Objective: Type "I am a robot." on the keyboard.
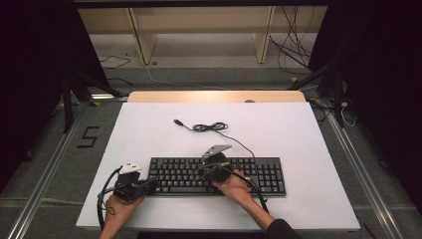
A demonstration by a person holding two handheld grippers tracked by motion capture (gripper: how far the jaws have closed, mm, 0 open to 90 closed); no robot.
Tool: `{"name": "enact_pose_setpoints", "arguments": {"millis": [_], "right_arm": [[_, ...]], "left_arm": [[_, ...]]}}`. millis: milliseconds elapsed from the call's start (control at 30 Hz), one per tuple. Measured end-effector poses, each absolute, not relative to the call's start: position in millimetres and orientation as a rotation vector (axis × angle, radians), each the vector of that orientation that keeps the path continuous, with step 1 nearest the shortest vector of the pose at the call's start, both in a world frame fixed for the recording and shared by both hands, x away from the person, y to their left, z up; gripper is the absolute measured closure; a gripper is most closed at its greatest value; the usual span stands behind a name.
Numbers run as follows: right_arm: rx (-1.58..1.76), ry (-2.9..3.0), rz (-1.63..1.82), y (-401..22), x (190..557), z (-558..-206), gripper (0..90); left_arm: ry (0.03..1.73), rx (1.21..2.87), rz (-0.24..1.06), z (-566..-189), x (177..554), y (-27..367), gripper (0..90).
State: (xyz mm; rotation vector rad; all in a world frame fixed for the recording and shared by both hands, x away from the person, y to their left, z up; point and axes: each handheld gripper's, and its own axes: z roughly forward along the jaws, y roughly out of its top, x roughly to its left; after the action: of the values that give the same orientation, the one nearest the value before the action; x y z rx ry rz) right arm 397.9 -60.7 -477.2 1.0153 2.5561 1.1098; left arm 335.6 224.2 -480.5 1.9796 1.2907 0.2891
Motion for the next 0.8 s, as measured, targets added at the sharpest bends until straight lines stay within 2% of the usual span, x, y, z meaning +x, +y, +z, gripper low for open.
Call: {"name": "enact_pose_setpoints", "arguments": {"millis": [633,800], "right_arm": [[1.053,2.541,1.154,-65.3,400.4,-474.8,90.0],[1.079,2.512,1.221,-71.8,402.0,-469.0,83.9]], "left_arm": [[1.284,1.942,0.312,-476.5,334.7,225.6,88.8],[1.272,1.915,0.306,-474.4,334.0,226.6,84.7]]}}
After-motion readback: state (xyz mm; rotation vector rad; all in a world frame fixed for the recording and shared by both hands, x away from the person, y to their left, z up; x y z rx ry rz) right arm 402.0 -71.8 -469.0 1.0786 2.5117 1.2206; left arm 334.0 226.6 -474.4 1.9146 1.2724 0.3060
